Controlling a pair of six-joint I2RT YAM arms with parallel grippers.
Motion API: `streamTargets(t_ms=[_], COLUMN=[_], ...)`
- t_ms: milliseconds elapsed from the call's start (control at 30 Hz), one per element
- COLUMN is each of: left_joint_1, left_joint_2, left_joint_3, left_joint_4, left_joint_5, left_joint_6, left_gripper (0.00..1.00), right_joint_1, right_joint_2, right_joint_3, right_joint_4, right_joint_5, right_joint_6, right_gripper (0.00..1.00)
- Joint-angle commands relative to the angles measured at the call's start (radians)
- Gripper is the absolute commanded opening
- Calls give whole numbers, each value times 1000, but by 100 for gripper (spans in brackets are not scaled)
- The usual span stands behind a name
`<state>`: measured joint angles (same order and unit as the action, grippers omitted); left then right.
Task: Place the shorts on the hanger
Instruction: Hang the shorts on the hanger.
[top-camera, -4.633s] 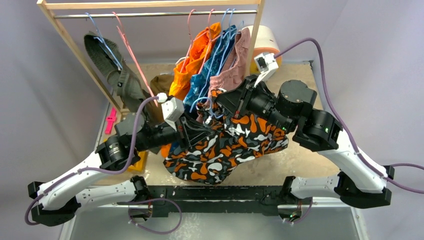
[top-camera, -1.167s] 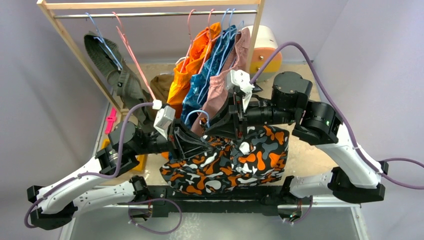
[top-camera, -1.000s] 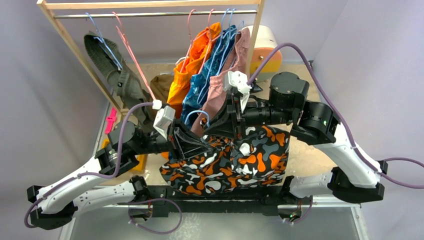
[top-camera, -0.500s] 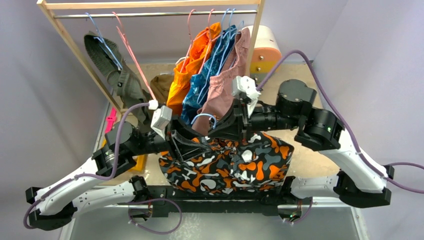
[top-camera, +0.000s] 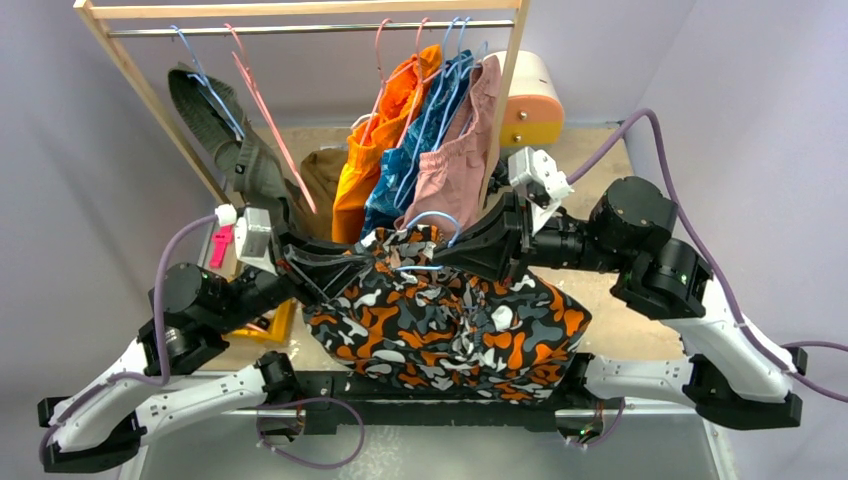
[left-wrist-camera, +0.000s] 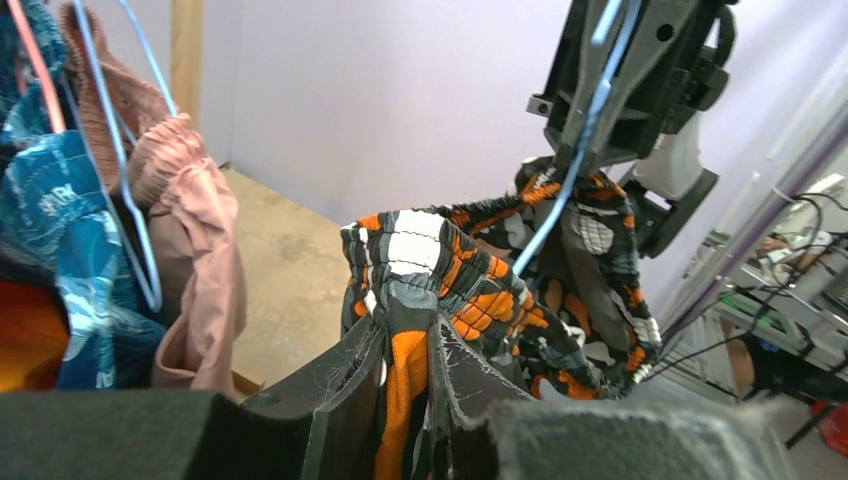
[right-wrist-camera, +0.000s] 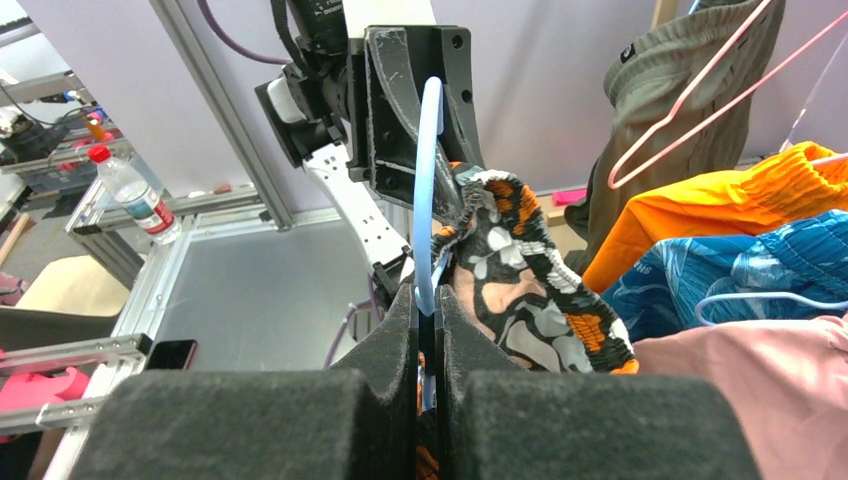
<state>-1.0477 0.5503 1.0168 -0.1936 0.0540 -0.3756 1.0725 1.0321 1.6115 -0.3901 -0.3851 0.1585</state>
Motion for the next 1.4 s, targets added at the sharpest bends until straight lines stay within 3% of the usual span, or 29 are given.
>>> streamTargets(t_ms=[0,100,333,400,600,900,1167,1367], left_joint_1=[2,2,2,2,2,2,3,2], left_joint_2=[46,87,196,182,73,74,191,191], left_joint_3=[79,136,238,246,281,391,434,443], left_joint_4=[8,-6,-105,-113,-101,-131,-185,-253], left_joint_5=[-91,-97,-115,-123,-154,-131,35,-52], left_joint_6=[58,91,101,95,86,91,76,82], left_gripper=[19,22,43,53,66,71,71,69], right_joint_1=[3,3,3,3,3,3,3,3], right_joint_2=[15,23,-31,-47,-80,-91,-115,-186], right_joint_3=[14,25,22,22,-13,-54,-73,-155], right_joint_4=[66,72,217,211,200,228,275,308], right_joint_5=[-29,-34,-35,-9,52,125,127,158], right_joint_6=[33,38,94,91,68,49,64,87], right_gripper=[0,0,0,0,0,0,0,0])
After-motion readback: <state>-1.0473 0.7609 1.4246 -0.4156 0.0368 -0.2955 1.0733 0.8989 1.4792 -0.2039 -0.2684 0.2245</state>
